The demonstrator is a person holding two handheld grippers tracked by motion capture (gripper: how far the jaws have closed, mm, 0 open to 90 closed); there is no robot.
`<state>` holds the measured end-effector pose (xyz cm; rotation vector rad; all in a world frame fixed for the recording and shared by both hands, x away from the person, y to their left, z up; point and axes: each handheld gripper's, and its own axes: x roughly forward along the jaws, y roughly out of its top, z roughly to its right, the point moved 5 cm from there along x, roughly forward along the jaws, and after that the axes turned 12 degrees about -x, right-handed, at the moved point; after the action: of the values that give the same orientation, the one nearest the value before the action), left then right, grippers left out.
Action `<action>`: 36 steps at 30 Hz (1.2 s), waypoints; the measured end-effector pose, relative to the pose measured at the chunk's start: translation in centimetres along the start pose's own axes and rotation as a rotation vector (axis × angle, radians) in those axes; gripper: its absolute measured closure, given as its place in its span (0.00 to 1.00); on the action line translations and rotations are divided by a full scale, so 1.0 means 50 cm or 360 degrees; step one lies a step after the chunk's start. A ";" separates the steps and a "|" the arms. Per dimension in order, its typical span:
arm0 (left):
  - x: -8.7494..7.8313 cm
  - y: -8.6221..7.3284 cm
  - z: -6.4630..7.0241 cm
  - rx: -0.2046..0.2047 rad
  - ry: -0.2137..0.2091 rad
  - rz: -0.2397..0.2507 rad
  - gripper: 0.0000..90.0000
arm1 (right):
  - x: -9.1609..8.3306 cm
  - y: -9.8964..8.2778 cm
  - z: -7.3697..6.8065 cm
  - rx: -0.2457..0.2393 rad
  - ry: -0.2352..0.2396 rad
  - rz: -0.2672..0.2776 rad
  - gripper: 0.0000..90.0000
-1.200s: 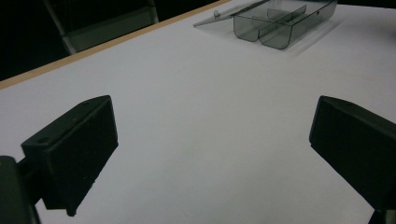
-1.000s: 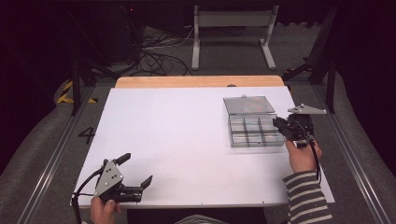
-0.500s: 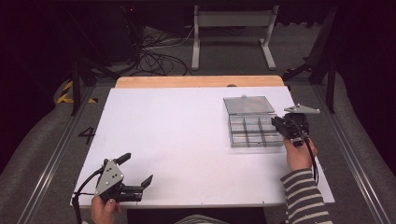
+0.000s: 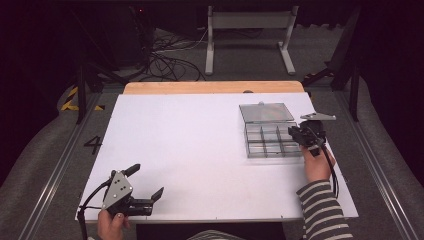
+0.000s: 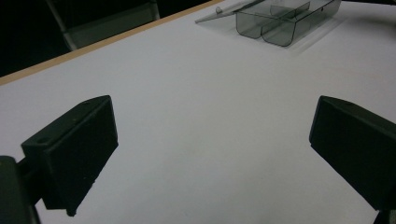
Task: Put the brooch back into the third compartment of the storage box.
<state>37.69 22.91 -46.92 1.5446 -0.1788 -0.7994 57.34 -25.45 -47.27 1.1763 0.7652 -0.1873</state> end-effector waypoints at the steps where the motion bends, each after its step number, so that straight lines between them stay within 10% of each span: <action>1: 0.000 0.000 0.000 0.0000 0.0000 0.0000 0.02 | 0.003 -0.002 0.000 0.0006 -0.0005 -0.0010 0.89; 36: 0.004 -0.001 0.001 0.0022 0.0000 -0.0020 0.02 | 0.052 -0.031 0.001 -0.0014 -0.0025 -0.0133 0.89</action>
<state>37.78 22.80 -47.05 1.5599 -0.1752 -0.8096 58.50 -25.48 -50.09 1.1341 0.8012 -0.2621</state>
